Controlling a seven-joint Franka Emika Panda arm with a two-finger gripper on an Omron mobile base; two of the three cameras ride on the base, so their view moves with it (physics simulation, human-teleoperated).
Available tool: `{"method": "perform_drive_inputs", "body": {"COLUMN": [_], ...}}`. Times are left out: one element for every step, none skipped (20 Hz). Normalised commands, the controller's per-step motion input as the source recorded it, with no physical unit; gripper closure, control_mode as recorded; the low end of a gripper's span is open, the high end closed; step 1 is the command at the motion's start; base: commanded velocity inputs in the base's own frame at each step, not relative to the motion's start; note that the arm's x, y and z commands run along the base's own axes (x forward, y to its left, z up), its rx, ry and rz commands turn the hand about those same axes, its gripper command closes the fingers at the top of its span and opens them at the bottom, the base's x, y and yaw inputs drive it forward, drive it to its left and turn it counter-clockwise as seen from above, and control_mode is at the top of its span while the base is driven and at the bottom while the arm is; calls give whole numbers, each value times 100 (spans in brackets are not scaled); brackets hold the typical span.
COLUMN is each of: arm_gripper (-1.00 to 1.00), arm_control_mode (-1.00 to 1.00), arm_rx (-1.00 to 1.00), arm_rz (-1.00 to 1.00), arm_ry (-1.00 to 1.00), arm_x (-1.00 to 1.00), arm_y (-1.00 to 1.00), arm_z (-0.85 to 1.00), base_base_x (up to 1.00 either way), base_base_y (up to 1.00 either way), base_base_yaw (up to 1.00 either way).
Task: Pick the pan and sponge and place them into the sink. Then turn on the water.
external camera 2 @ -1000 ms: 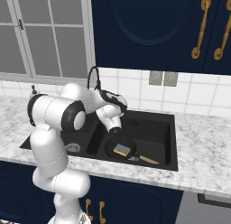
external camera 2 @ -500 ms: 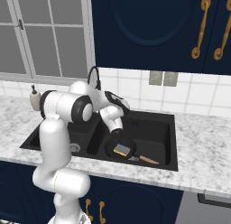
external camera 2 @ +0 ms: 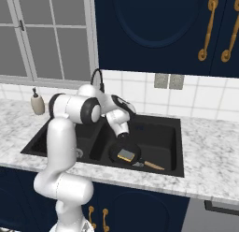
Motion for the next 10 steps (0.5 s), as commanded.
{"method": "perform_drive_inputs", "body": {"arm_gripper": [-100,-100,-100,-100,-100,-100,-100,-100,-100,-100], "arm_control_mode": [-100,-100,-100,-100,-100,-100,-100,-100,-100,-100], "arm_rx": [0,1,1,0,0,0,0,0,0,0], "arm_rz": [0,0,0,0,0,0,0,0,0,0], "arm_ry": [6,6,5,5,5,4,3,3,2,2], "arm_x": [29,29,24,24,24,26,26,31,29,32], "arm_y": [0,0,0,0,0,0,0,0,0,0], "arm_z": [0,0,0,0,0,0,0,0,0,-2], "base_base_x": [0,0,0,0,0,0,0,0,0,0], "base_base_y": [0,0,0,0,0,0,0,0,0,0], "base_base_yaw": [0,0,0,0,0,0,0,0,0,0]}}
